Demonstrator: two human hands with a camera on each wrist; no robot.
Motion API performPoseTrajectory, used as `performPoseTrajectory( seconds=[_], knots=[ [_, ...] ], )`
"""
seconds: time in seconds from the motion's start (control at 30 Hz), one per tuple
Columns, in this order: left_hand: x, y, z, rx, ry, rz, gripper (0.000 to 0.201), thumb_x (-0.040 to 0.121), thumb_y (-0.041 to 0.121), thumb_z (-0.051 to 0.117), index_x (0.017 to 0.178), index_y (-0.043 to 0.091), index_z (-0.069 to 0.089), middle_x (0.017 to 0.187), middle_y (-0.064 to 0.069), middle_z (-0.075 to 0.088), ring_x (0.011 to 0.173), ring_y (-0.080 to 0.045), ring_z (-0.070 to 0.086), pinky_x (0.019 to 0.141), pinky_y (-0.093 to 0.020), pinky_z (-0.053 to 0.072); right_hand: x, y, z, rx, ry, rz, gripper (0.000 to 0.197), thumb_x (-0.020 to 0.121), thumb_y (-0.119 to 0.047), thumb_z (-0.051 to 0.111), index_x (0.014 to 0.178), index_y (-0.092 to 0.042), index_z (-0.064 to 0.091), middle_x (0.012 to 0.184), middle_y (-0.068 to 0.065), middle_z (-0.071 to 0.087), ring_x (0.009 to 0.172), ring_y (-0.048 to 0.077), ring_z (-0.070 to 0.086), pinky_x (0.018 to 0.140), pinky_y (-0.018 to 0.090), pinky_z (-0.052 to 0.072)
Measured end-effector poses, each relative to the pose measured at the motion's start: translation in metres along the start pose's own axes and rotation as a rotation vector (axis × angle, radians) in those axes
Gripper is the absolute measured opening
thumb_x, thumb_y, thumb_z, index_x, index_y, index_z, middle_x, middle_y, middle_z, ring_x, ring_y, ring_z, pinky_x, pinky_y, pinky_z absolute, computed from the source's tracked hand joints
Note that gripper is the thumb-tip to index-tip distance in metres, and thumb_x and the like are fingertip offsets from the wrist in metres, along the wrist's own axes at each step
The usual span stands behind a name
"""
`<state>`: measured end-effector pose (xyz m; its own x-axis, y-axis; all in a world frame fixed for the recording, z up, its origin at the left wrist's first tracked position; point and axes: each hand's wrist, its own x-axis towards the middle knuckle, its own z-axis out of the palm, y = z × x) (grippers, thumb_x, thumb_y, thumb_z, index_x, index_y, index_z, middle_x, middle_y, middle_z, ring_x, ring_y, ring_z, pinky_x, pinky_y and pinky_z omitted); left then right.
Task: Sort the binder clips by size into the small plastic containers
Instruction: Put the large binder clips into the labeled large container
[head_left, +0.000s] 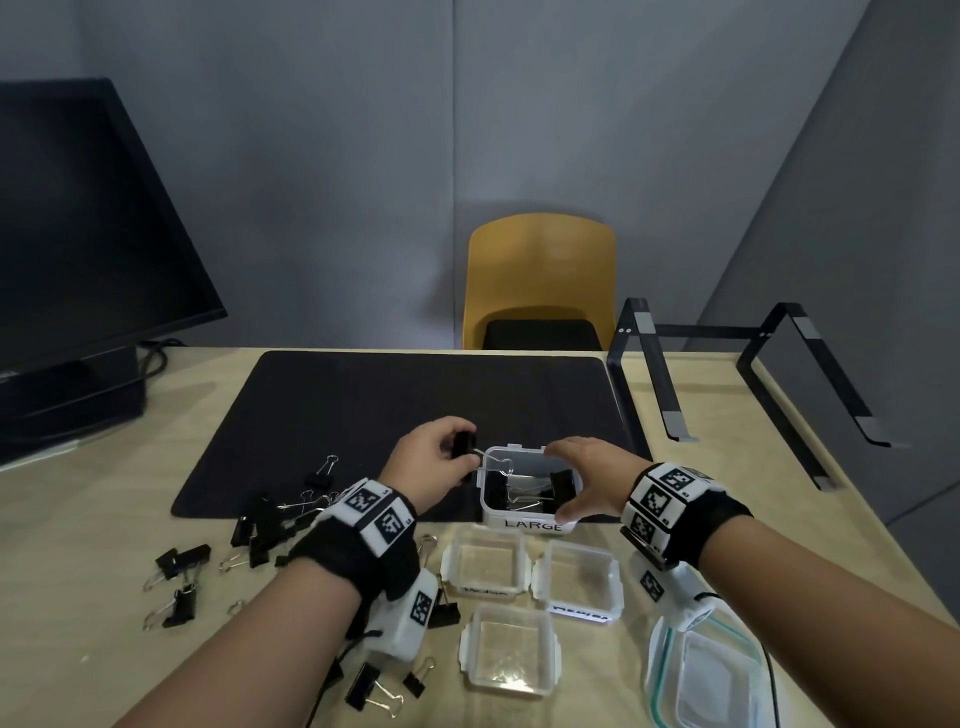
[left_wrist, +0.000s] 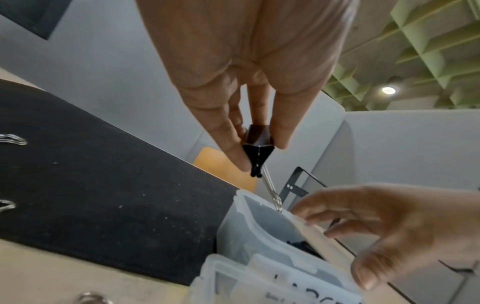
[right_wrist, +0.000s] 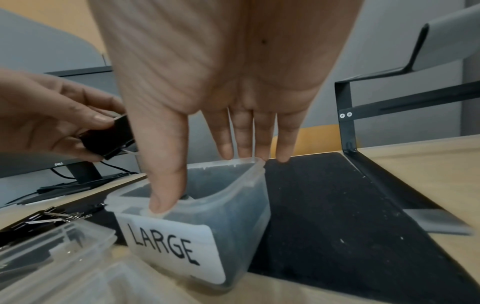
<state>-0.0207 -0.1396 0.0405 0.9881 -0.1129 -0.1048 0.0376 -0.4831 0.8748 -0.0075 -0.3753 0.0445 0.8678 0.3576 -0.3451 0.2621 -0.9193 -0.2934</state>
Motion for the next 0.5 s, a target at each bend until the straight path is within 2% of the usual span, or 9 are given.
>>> performPoseTrajectory(
  seconds=[0.07, 0.13, 0.27, 0.4, 0.5],
  knots=[
    [0.004, 0.006, 0.007, 0.083, -0.044, 0.0, 0.033, 0.082, 0.019, 0.07, 0.112, 0.029, 0.064, 0.103, 0.003, 0.064, 0.091, -0.014, 0.065, 0.08, -0.035, 0.059, -0.001, -0.002, -0.001, -0.008, -0.002, 0.008, 0.085, 0.07, -0.038, 0.077, 0.141, -0.02, 0.033, 0.143, -0.003, 0.04, 0.132, 0.017, 0.036, 0.11, 0.03, 0.032],
    [0.007, 0.011, 0.014, 0.166, -0.092, -0.002, 0.038, 0.083, 0.021, 0.069, 0.12, 0.028, 0.063, 0.109, 0.002, 0.065, 0.094, -0.012, 0.064, 0.084, -0.034, 0.057, -0.002, -0.004, -0.001, -0.007, -0.003, 0.013, 0.085, 0.071, -0.037, 0.077, 0.141, -0.019, 0.033, 0.143, -0.002, 0.04, 0.132, 0.017, 0.036, 0.11, 0.03, 0.032],
    [0.009, 0.02, 0.021, 0.364, -0.171, 0.027, 0.04, 0.087, 0.021, 0.064, 0.126, 0.027, 0.06, 0.115, 0.003, 0.065, 0.1, -0.011, 0.061, 0.089, -0.024, 0.049, -0.002, -0.004, 0.0, 0.005, 0.0, 0.022, 0.083, 0.071, -0.036, 0.077, 0.14, -0.019, 0.035, 0.14, 0.0, 0.043, 0.13, 0.018, 0.039, 0.108, 0.031, 0.034],
    [0.009, 0.027, 0.028, 0.473, -0.21, 0.061, 0.035, 0.088, 0.021, 0.062, 0.121, 0.03, 0.063, 0.103, 0.004, 0.066, 0.09, -0.013, 0.061, 0.081, -0.026, 0.051, -0.002, -0.005, 0.0, 0.005, 0.001, 0.025, 0.084, 0.07, -0.036, 0.078, 0.14, -0.019, 0.035, 0.139, 0.0, 0.044, 0.129, 0.018, 0.039, 0.107, 0.032, 0.035],
    [0.01, 0.029, 0.031, 0.564, -0.233, 0.081, 0.029, 0.088, 0.022, 0.06, 0.117, 0.028, 0.065, 0.108, 0.001, 0.066, 0.095, -0.017, 0.061, 0.085, -0.032, 0.052, -0.001, -0.005, -0.001, 0.006, -0.002, 0.026, 0.083, 0.069, -0.036, 0.078, 0.138, -0.019, 0.036, 0.136, 0.0, 0.046, 0.127, 0.018, 0.04, 0.106, 0.032, 0.036]
  ],
)
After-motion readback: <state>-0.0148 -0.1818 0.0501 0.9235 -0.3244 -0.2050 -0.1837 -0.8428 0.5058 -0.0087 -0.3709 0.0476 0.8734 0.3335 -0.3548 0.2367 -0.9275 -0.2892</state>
